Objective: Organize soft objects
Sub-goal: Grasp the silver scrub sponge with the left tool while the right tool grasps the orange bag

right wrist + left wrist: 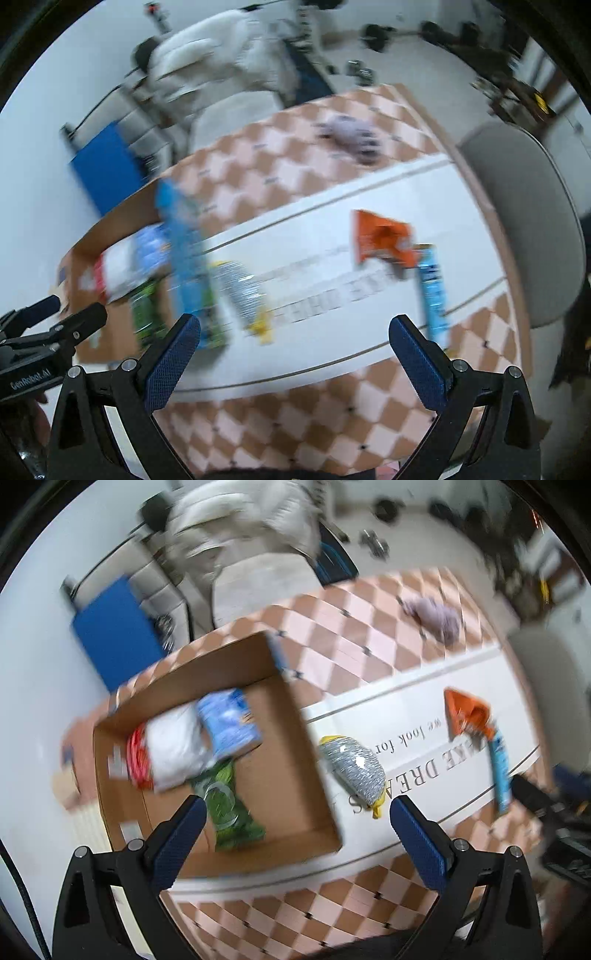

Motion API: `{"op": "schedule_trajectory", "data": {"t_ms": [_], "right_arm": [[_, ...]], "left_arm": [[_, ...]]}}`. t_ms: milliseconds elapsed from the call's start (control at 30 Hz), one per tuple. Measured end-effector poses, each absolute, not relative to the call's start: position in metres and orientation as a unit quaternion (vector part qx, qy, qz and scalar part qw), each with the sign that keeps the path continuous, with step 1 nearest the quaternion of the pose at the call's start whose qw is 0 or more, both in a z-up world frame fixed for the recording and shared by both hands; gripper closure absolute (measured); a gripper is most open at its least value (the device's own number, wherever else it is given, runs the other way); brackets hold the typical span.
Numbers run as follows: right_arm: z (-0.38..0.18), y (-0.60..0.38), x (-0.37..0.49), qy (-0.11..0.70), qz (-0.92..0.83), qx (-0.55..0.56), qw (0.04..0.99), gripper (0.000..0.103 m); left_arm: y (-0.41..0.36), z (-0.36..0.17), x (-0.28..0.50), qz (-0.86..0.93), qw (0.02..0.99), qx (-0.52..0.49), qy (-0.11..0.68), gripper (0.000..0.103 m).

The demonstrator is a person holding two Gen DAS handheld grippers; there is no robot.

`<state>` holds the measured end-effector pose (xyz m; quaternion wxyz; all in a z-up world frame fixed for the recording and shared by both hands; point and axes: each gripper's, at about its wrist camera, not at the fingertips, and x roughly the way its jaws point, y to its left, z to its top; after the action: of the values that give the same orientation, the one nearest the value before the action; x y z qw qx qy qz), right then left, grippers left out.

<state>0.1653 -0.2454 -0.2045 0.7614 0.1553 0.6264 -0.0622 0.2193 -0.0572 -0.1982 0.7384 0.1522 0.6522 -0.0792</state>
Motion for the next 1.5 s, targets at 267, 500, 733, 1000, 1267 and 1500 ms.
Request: {"op": "schedule_trajectory", "data": {"t_ms": [267,500,733,1000,1267,1500], "right_arm": [[-0.250,-0.342,0.182,0.644,-0.098,0.157,0.742,0.000],[-0.269,-0.383,0.195,0.658,-0.106,0.117,0.736,0.000],[-0.277,-0.378,0.214,0.666,-0.065,0.092,0.738,0.000],[-0.317,-0.331,0.264,0.704,0.032,0.046,0.708,0.000],[-0.388,-0.303,0.283,0.769,0.073,-0.049,0.634,0.039],[-0.384,-0.337,0.282,0.765,0.014,0.110,0.635,0.048]], "left_arm": [[-0.138,-0.293,0.224,-0.013,0.695,0.170,0.699,0.001],[-0.156,-0.349,0.223,0.050,0.673,0.116,0.729,0.001],[-0.145,-0.393,0.234,0.097,0.626,0.105,0.766,0.001],[-0.133,-0.414,0.229,0.087,0.601,0.031,0.794,0.010],[-0.147,-0.407,0.234,0.016,0.617,0.019,0.786,0.060],[-0.138,-0.405,0.243,-0.036,0.615,-0.028,0.787,0.061]]}}
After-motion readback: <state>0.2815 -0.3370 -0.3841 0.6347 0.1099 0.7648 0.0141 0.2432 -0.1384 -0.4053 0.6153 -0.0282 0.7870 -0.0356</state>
